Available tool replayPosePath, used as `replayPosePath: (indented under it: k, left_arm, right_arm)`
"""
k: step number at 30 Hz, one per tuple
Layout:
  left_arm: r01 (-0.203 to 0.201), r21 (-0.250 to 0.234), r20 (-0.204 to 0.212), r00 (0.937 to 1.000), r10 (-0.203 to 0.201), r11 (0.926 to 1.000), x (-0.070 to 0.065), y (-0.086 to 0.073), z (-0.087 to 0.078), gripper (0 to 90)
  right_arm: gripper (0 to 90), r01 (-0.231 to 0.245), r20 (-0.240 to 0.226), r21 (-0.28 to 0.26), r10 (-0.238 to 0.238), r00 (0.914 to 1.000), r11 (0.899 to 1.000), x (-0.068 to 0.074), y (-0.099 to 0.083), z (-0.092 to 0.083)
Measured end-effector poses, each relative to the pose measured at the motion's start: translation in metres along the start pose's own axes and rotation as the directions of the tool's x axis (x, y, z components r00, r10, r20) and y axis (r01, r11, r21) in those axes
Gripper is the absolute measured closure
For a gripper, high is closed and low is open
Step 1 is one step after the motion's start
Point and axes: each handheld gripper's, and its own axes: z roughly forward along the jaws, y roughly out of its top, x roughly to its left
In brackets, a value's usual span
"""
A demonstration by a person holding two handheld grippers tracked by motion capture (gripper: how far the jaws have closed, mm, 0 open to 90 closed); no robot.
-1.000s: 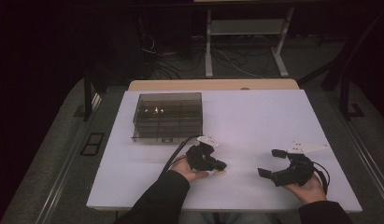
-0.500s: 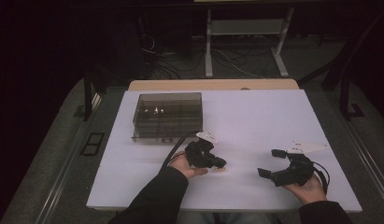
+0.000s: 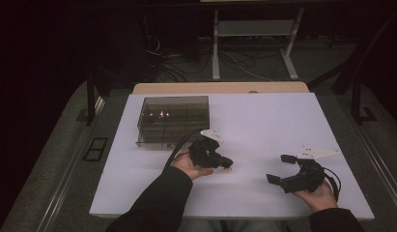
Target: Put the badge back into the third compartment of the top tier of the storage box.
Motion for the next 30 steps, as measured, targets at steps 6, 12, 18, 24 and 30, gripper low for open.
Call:
replayPosePath:
  k: [6, 12, 18, 24, 30]
  left_arm:
    - [0.003, -0.014, -0.001, 1.0, -0.003, 0.9999, 0.0, 0.004, -0.007, 88.3]
    - [-0.003, -0.029, -0.004, 1.0, 0.003, 0.9996, 0.0, 0.008, -0.015, 88.2]
    - [-0.003, -0.043, -0.013, 0.9999, 0.002, 0.9991, 0.002, 0.009, -0.023, 88.2]
    - [-0.003, -0.058, -0.028, 0.9996, 0.002, 0.9983, 0.004, 0.01, -0.033, 88.2]
    - [-0.005, -0.076, -0.044, 0.999, 0.002, 0.9971, 0.005, 0.012, -0.043, 88.2]
  right_arm:
    - [0.3, 0.0, 0.0, 0.001, 0.0, 1.0, 1.0, 0.0, 0.0, 0.0]
    - [0.3, 0.002, 0.0, -0.001, -0.002, 1.0, 1.0, 0.0, 0.0, 0.0]
    - [0.3, 0.002, 0.001, -0.003, -0.002, 1.0, 1.0, 0.0, 0.0, -0.001]
    - [0.3, 0.004, 0.001, -0.003, -0.004, 1.0, 1.0, 0.0, 0.0, 0.0]
    - [0.3, -0.002, 0.0, -0.001, 0.002, 1.0, 1.0, 0.0, 0.0, -0.001]
